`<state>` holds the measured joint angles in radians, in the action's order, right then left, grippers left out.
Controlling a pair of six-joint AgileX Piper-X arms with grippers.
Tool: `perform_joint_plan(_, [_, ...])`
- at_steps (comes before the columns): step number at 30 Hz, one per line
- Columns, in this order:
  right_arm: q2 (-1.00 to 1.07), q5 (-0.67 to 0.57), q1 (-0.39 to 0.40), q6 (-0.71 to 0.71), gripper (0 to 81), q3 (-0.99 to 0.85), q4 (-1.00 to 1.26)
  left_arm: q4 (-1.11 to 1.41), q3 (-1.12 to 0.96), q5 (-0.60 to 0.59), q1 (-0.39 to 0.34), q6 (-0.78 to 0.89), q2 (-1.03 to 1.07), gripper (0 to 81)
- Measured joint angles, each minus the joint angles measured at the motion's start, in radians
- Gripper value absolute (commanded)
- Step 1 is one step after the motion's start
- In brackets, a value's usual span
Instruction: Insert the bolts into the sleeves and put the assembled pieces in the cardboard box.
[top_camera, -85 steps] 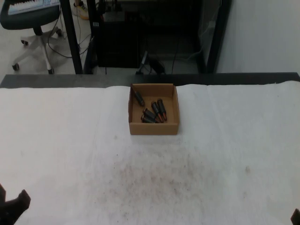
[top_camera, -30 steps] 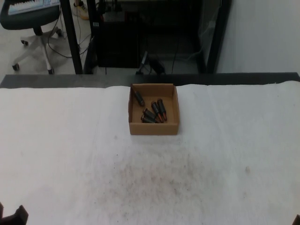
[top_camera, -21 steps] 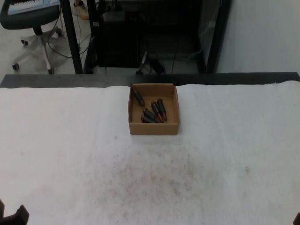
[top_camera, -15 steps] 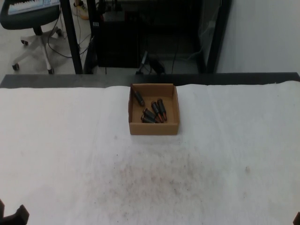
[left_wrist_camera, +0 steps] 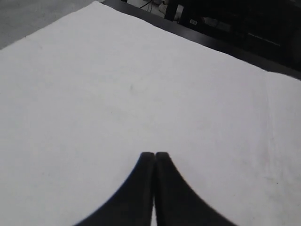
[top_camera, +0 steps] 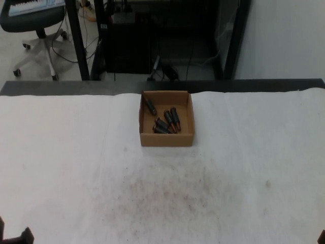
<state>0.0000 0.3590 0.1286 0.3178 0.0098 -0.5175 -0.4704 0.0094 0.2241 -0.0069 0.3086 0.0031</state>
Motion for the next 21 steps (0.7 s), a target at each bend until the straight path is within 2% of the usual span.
perform_joint_plan(3, [0.0,0.0,0.0,0.0,0.8,0.0,0.0,-0.012,0.0,0.005,-0.007,-0.135,0.0,0.3])
perform_joint_plan(7, [0.0,0.0,0.0,0.0,0.8,0.0,0.0,-0.075,0.0,0.005,-0.021,-0.229,-0.003,0.3])
perform_joint_plan(17, [0.0,0.0,0.0,0.0,0.8,0.0,0.0,-0.104,0.0,0.0,-0.16,-0.272,-0.003,0.3])
perform_joint_plan(21, [0.0,0.0,0.0,0.0,0.8,0.0,0.0,-0.104,0.0,-0.002,-0.168,-0.272,-0.003,0.3])
